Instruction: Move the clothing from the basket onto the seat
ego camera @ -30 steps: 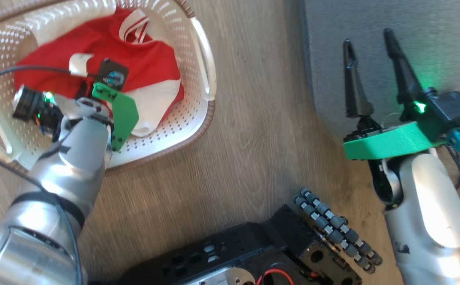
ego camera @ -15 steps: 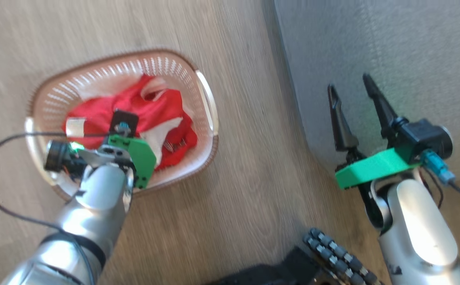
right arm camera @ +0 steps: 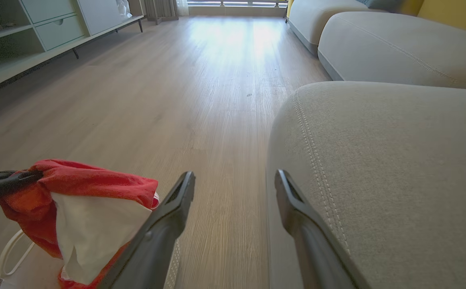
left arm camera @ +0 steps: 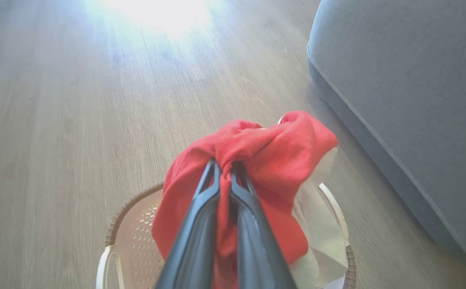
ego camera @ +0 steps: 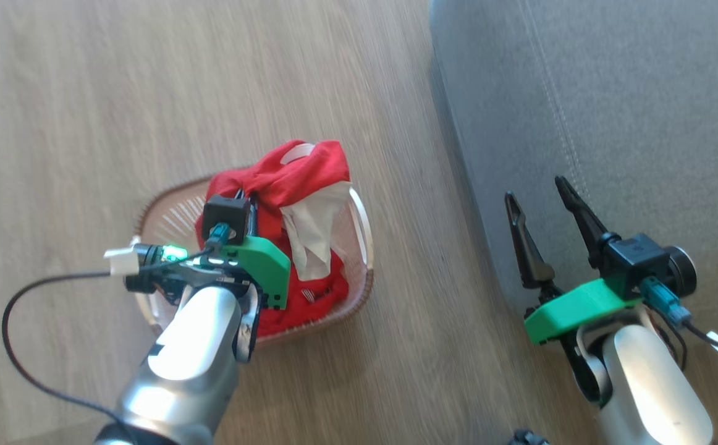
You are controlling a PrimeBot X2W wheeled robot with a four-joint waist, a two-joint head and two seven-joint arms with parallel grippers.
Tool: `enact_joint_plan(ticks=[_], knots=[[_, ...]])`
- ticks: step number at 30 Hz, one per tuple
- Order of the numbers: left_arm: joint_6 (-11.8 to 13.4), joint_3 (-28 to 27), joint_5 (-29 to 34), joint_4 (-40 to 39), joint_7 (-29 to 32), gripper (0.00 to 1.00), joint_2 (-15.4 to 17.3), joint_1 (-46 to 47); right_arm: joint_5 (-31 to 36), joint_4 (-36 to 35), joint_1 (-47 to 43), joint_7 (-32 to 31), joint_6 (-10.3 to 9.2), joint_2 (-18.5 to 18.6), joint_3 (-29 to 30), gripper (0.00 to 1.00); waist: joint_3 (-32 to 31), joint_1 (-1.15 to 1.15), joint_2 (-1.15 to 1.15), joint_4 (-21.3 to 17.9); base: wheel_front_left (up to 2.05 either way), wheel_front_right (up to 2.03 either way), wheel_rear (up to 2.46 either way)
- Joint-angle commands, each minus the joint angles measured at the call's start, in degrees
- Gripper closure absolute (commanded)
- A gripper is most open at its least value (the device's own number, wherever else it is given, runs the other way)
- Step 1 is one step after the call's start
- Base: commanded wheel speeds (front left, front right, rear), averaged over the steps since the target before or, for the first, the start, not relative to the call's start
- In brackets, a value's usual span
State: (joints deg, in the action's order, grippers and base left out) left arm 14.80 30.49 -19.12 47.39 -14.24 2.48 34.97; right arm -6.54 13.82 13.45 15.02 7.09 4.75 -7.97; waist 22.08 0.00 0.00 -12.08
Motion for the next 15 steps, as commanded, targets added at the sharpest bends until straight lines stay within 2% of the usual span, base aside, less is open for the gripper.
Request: enact_joint_plan(ticks=[1, 8, 15], knots=[[0.1, -2.7, 1.1, -3.7, -0.7, 1.0, 0.6, -0.6, 0.0, -1.4, -0.7, 0.0, 0.4, 1.0, -1.4, 0.0, -3.7, 0.0, 0.0, 1.8, 0.0, 0.0, 0.0], [-1.3, -8.3, 5.3, -16.8, -0.7, 1.0, 0.5, -6.6, 0.1, -1.3, -3.1, 0.0, 0.4, 1.3, -1.9, 0.0, -10.3, 0.0, 0.0, 3.0, 0.0, 0.0, 0.0], [-2.4, -11.5, 9.7, -27.6, -0.7, 1.0, 0.4, -11.6, -1.7, -3.4, -5.9, 0.0, 0.4, 1.0, -2.8, 0.0, -15.2, 0.0, 0.0, 4.2, 0.0, 0.0, 0.0]])
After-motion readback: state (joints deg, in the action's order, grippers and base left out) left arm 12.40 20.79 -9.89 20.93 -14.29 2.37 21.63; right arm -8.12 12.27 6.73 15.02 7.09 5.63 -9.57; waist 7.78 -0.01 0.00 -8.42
